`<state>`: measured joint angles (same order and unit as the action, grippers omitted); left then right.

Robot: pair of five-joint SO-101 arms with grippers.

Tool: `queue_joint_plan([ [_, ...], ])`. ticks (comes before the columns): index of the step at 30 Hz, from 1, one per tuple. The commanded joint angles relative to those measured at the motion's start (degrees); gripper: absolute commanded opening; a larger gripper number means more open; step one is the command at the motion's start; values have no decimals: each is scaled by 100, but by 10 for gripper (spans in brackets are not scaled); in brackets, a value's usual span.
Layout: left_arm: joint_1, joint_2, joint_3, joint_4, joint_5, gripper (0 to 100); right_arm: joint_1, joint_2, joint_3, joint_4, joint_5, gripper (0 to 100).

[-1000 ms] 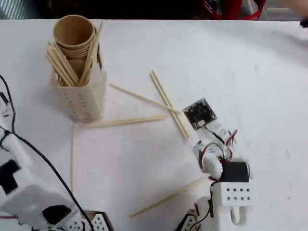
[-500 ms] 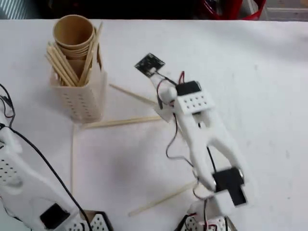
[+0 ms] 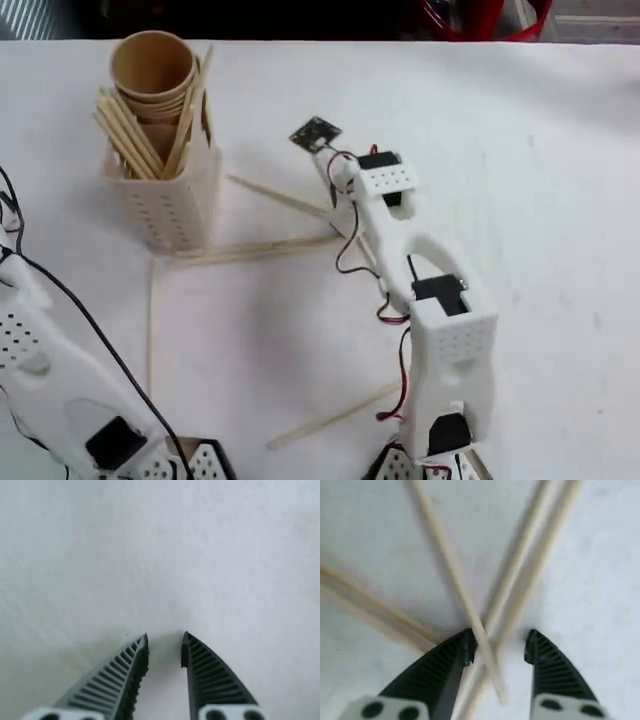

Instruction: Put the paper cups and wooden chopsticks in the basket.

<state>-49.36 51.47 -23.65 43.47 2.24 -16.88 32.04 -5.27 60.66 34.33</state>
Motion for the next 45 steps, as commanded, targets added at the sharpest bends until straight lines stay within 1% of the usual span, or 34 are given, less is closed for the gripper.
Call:
queue_joint_plan([
  [1,-224,418,62,264,53,129,224,233,-167,-145,53,170],
  [3,-198,418,70,237,53,129,224,198,-158,-127,44,130],
  [6,-215,418,35,246,53,129,207,145,-123,-127,44,29],
  [7,-224,418,35,237,53,129,207,145,-123,-127,44,12],
  [11,-207,418,35,237,53,129,198,92,-185,119,26,17],
  [16,-198,426,53,237,53,129,259,-541,-290,189,-607,16],
  [21,-198,426,44,237,53,129,242,-1842,-62,356,-976,16],
  [30,-198,426,44,237,53,129,224,-4593,976,312,-1363,16],
  [33,-198,426,70,237,53,129,-66,-5560,1037,312,-1574,16],
  [35,-198,426,70,237,53,129,-435,-6220,1029,171,-1776,16],
  [38,-198,426,70,237,53,129,-1138,-6976,1046,-409,-2136,16],
  [40,-198,426,79,264,53,129,-1596,-7178,1055,-945,-2251,16],
  [42,-198,435,79,264,53,129,-1965,-7116,1055,-1244,-2145,15],
  [43,-207,435,79,264,53,129,-2114,-7002,1029,-1138,-1987,15],
  [45,-224,435,79,264,53,129,-2316,-6668,800,-374,-1538,15],
])
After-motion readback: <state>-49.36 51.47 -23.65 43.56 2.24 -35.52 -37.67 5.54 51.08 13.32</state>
